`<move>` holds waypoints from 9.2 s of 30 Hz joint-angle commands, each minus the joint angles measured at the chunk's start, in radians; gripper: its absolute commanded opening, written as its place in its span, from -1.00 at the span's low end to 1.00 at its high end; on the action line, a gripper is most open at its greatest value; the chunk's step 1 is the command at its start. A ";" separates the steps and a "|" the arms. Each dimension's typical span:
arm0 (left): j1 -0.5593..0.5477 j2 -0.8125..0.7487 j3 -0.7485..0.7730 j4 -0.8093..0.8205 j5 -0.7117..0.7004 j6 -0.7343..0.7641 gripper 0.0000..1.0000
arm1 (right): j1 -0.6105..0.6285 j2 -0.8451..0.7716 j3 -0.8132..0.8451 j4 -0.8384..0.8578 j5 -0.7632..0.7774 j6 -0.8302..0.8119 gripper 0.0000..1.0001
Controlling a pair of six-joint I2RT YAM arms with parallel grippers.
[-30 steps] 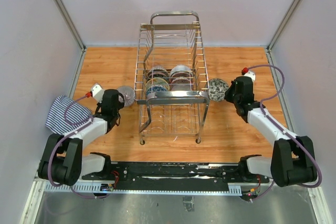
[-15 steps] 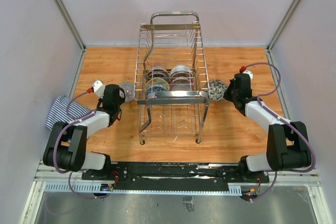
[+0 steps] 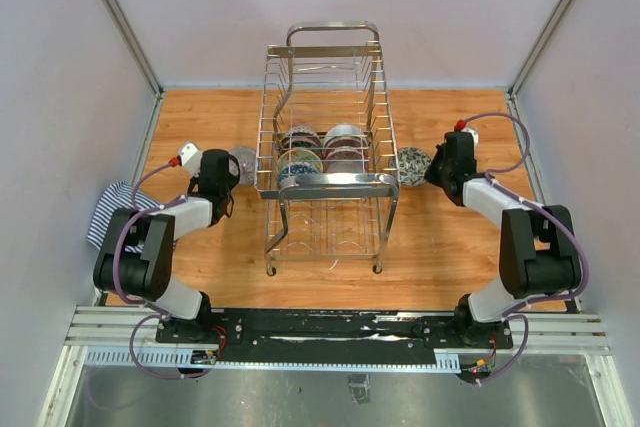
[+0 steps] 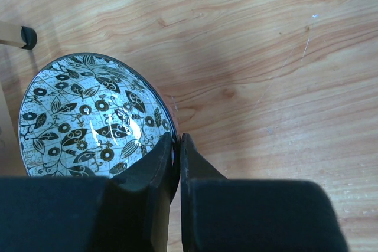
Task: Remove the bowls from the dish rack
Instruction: Place the bowl at the center of the board, then pick up the bowl from the dish rack.
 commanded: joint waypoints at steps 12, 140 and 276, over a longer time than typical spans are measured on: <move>0.040 0.092 0.088 0.096 0.045 -0.022 -0.99 | -0.030 0.062 0.096 0.064 -0.021 0.011 -0.98; -0.347 -0.164 -0.106 0.234 0.100 0.489 0.49 | 0.335 -0.214 -0.097 0.266 -0.228 -0.429 -0.23; -0.392 -0.062 -0.092 0.322 0.125 0.496 -0.99 | 0.556 0.005 -0.128 0.506 0.204 -0.331 -0.49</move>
